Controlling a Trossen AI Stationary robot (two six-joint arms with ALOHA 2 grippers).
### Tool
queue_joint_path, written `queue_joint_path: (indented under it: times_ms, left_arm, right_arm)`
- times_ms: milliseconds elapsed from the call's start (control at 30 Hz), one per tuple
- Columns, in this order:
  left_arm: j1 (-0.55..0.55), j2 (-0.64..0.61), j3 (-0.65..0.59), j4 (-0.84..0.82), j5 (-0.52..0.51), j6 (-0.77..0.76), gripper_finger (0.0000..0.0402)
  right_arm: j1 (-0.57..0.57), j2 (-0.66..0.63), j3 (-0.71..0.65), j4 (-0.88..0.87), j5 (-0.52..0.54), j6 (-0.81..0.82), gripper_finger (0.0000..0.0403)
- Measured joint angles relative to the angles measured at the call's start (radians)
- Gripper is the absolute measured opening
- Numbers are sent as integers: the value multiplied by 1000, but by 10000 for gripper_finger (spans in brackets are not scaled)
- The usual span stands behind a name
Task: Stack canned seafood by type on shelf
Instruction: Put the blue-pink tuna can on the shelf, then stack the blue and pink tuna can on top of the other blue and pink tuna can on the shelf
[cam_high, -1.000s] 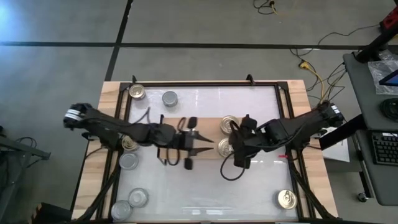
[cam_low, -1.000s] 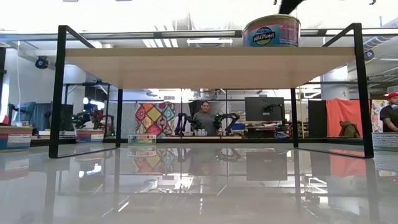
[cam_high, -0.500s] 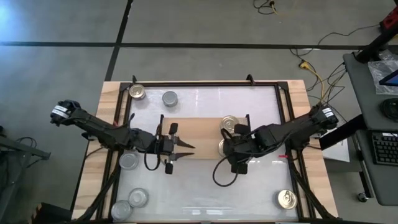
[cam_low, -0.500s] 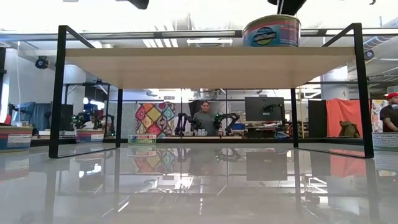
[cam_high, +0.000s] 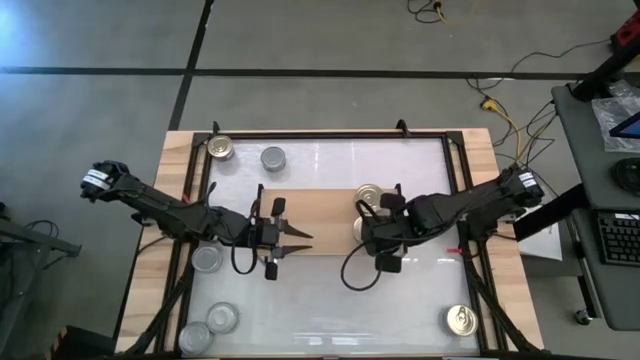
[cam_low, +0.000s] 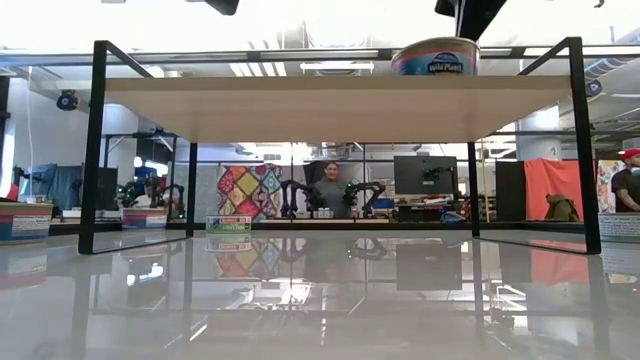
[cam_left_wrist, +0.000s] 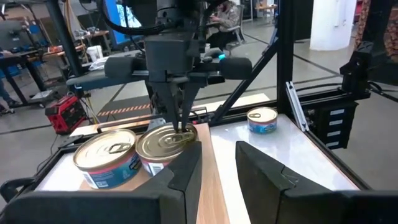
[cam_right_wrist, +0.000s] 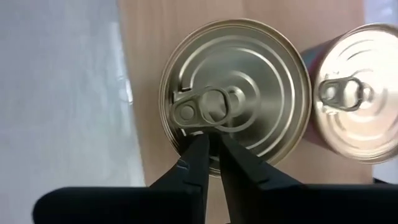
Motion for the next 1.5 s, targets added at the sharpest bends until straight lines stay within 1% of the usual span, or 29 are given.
queue_joint_path:
  times_ms: [133, 233, 267, 467, 600, 933, 1100, 1300, 1400, 1500]
  left_arm:
    - [0, 0, 0, 1, 0, 1, 84]
    - [0, -1, 0, 2, 0, 2, 84]
    - [0, -1, 0, 2, 0, 1, 84]
    - [0, -2, 0, 4, 0, -1, 84]
    - [0, -6, 0, 13, 0, -15, 84]
    - [0, -13, 1, 18, 2, -10, 84]
    - [0, -24, 1, 21, 2, -24, 84]
    - [0, -15, 1, 64, 1, -56, 84]
    - [-1, 20, 1, 127, 2, -71, 84]
    - [-4, 59, 1, 176, 3, -75, 84]
  right_arm:
    - [5, 0, 36, 1, -8, -13, 28]
    - [4, -7, 53, 3, 46, -18, 28]
    - [3, -7, 53, -1, 48, -28, 28]
    - [5, -5, 6, -4, -13, -28, 28]
    - [4, -5, 3, -58, -6, 9, 28]
    - [5, -19, 1, -50, -1, 65, 29]
    - [5, -23, 1, -47, 73, 54, 29]
    - [18, -55, 1, -11, 113, 34, 29]
    - [62, -83, 1, 12, 173, 29, 29]
    - [131, -113, 1, 46, 222, 45, 29]
